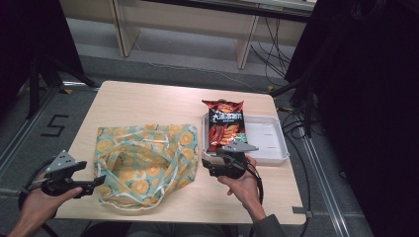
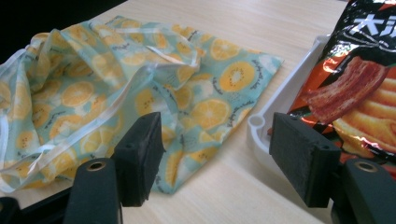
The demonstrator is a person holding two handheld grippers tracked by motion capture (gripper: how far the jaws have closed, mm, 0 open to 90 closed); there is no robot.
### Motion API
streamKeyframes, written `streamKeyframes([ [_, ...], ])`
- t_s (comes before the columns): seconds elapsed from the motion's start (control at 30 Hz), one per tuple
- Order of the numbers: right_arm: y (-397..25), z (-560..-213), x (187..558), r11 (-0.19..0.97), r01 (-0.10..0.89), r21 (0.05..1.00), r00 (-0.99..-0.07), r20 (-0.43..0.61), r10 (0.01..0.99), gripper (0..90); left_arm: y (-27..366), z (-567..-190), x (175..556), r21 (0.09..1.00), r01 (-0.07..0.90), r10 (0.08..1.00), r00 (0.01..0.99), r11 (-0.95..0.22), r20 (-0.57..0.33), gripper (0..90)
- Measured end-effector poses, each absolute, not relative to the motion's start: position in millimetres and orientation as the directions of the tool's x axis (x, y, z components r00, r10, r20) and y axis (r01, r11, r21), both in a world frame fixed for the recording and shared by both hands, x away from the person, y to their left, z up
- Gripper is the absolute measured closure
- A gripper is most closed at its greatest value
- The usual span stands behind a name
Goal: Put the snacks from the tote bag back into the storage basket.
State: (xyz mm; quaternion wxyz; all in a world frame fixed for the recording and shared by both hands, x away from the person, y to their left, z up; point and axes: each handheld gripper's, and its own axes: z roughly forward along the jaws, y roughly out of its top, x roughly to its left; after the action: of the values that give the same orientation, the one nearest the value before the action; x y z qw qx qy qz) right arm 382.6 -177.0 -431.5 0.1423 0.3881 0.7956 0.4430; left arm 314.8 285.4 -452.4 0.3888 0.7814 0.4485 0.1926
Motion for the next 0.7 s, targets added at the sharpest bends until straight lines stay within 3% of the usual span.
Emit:
streamKeyframes([
  [0.7,-181.8,-447.5,350.9,0.355,0.517,0.779,-0.677,0.118,0.727,31.9,279.5,-455.0,313.6,0.778,0.545,0.836,0.547,-0.312,-0.047,16.0],
])
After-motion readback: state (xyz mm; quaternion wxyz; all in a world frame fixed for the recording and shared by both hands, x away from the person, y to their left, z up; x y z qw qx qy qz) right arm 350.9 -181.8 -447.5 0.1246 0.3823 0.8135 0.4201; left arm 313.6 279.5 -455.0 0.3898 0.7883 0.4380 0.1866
